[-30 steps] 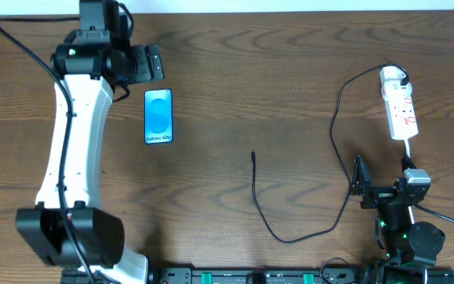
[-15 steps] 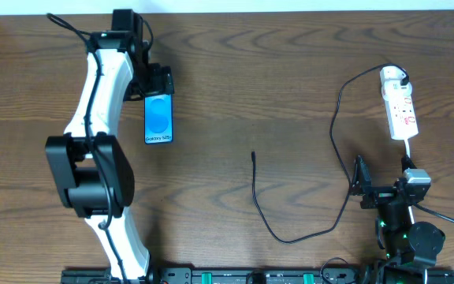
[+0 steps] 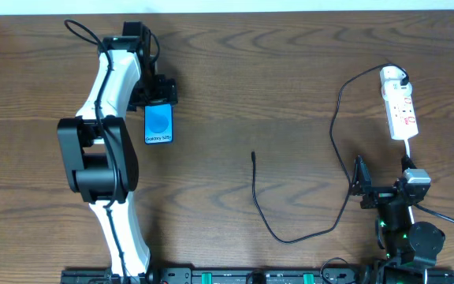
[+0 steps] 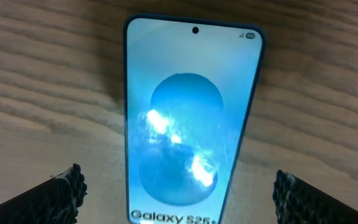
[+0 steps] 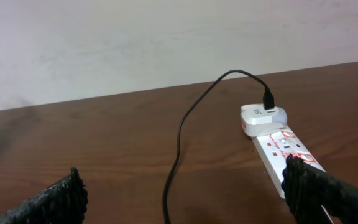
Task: Plug charger to phone and switch on socket
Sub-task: 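Lower the left gripper onto the phone's top edge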
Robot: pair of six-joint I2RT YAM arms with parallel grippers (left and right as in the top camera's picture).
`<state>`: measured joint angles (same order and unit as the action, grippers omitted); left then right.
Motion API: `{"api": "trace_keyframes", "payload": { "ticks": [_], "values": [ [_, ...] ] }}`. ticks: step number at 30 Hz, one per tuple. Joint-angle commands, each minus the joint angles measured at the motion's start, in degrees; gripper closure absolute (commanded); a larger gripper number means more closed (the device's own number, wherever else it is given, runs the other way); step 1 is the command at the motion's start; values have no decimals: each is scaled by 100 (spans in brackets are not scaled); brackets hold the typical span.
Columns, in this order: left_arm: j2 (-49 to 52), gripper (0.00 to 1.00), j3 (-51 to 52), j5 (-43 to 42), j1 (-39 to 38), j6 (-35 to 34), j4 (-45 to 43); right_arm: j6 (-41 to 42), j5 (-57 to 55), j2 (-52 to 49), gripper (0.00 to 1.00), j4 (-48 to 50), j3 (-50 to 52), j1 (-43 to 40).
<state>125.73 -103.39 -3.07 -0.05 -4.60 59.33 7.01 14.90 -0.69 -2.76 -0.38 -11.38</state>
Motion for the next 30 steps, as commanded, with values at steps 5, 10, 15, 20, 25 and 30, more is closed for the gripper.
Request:
{"api": "trace_keyframes", "payload": {
  "ticks": [5, 10, 15, 20, 25, 30],
  "values": [
    [282, 2, 109, 28, -9, 210, -74, 24, -24, 35, 1, -28, 7, 22],
    [319, 2, 125, 28, -13, 289, -203, 24, -24, 35, 1, -28, 7, 22],
    [319, 2, 133, 28, -13, 286, -271, 24, -24, 35, 1, -28, 7, 22],
    [319, 2, 216, 28, -13, 286, -402, 22, -24, 35, 1, -28, 7, 22],
    [319, 2, 378, 26, -13, 286, -509, 24, -24, 35, 1, -28, 7, 22],
    [319, 2, 466, 26, -13, 286, -590, 24, -24, 35, 1, -28, 7, 22]
  ]
}}
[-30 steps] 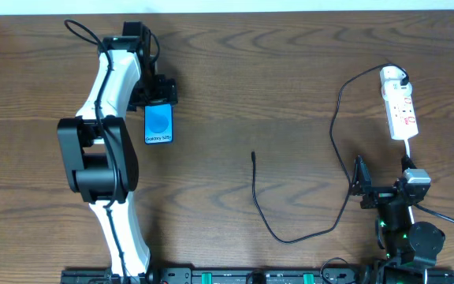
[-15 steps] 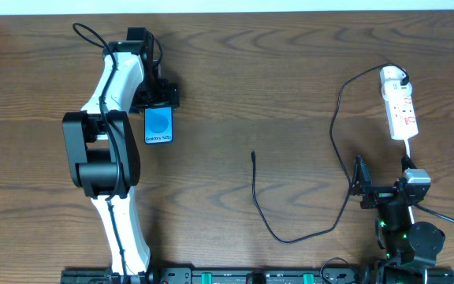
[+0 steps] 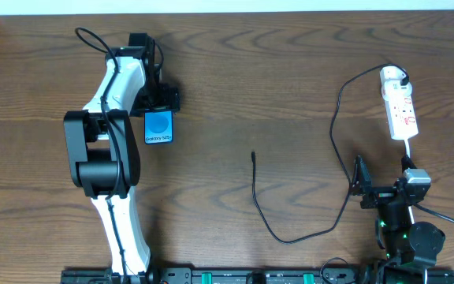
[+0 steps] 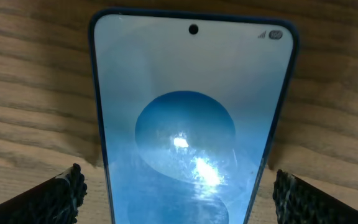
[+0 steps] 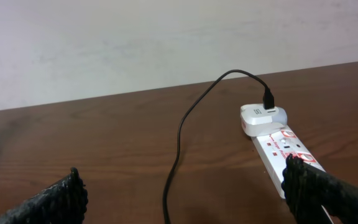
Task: Plug charger to phone and switch on socket
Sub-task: 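Lower the left gripper onto the phone's top edge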
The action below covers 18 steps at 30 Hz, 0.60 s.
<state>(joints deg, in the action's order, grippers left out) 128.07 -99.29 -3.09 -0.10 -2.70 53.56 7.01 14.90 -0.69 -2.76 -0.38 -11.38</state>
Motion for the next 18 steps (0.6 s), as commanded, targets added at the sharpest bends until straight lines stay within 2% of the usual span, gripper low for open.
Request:
{"api": "trace_keyframes", "payload": {
  "ticks": [1, 18],
  "values": [
    [87, 2, 57, 28, -9, 96, -20, 24, -24, 35, 1, -28, 7, 22],
    [90, 2, 83, 31, -72, 96, -166, 22, -24, 35, 1, -28, 7, 22]
  ]
}}
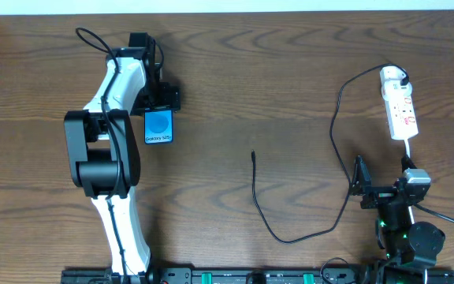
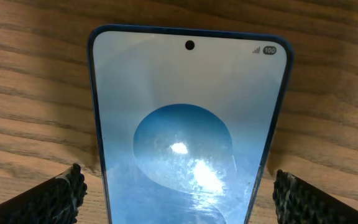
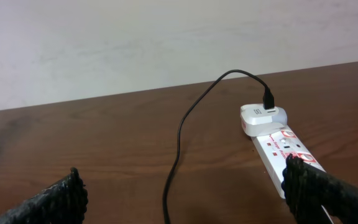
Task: Plug charger to phone and switch on socket
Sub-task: 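Lower the left gripper onto the phone's top edge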
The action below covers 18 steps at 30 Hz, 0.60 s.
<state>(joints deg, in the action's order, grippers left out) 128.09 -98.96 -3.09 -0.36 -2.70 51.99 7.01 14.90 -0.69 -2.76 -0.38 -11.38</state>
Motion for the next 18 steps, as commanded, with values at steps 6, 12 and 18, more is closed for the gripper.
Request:
{"api": "trace_keyframes", "payload": {
  "ticks": [6, 12, 18],
  "values": [
    [87, 2, 50, 33, -92, 96, -7, 24, -24, 35, 1, -28, 7, 22],
    [87, 2, 50, 103, -96, 96, -48, 24, -24, 35, 1, -28, 7, 22],
    [87, 2, 50, 118, -96, 96, -96, 24, -24, 35, 1, -28, 7, 22]
  ]
}}
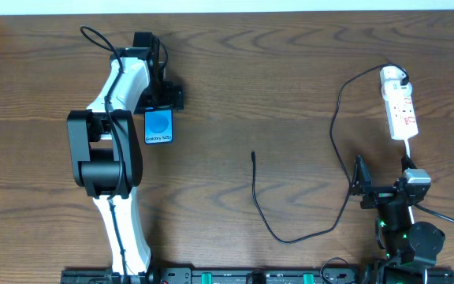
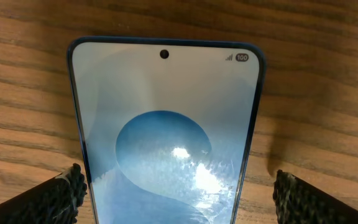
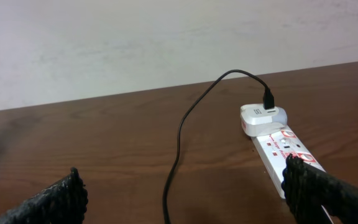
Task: Plug charger to phone and switch on socket
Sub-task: 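Lower the left gripper onto the phone's top edge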
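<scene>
A blue-screened phone (image 1: pixel 158 126) lies flat, face up, on the wooden table (image 1: pixel 251 87). My left gripper (image 1: pixel 158 109) is low over its top half, open. In the left wrist view its fingers (image 2: pixel 59 199) stand either side of the phone (image 2: pixel 165 124) with gaps, not touching. The black cable (image 1: pixel 290 237) ends in a loose plug (image 1: pixel 253 155) mid-table and runs to the white charger (image 1: pixel 392 76) in the power strip (image 1: pixel 403 114). My right gripper (image 3: pixel 182 199) is open and empty, short of the strip (image 3: pixel 284 146).
The cable (image 3: pixel 179 137) loops across the table between the right arm's base (image 1: pixel 404 237) and the middle. The table's far edge meets a pale wall (image 3: pixel 166 43). The left arm (image 1: pixel 105 158) reaches over the left side.
The left gripper has shifted slightly: the phone sits a little further left and lower in its wrist view. It stays open around the phone. The right arm and cable are unchanged.
The left gripper was open above the phone, which looked smaller in its view. Then it was lower, with its fingers astride the phone's upper half, and has only shifted a little since. The phone, cable and right arm have stayed where they were.
</scene>
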Robot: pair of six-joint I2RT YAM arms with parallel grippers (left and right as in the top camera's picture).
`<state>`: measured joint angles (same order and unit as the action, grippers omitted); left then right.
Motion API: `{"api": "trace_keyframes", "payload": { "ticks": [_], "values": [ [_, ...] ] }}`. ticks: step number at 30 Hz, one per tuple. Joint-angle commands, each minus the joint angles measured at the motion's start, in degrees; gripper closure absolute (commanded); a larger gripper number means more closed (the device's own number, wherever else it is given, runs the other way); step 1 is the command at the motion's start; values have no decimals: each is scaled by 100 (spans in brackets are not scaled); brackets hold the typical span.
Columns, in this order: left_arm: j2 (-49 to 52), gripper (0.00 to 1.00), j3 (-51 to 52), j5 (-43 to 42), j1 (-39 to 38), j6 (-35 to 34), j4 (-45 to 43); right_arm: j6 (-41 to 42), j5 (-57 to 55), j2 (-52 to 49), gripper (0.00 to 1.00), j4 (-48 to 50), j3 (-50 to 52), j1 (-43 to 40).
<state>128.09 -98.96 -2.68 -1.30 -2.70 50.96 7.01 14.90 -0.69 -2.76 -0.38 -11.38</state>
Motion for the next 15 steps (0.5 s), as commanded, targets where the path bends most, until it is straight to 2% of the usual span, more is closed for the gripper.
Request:
{"api": "trace_keyframes", "payload": {
  "ticks": [1, 15],
  "values": [
    [87, 2, 50, 79, -2, 96, 4, 24, -24, 35, 1, -28, 7, 22],
    [87, 2, 50, 225, 4, 96, -11, 24, -24, 35, 1, -28, 7, 22]
  ]
}}
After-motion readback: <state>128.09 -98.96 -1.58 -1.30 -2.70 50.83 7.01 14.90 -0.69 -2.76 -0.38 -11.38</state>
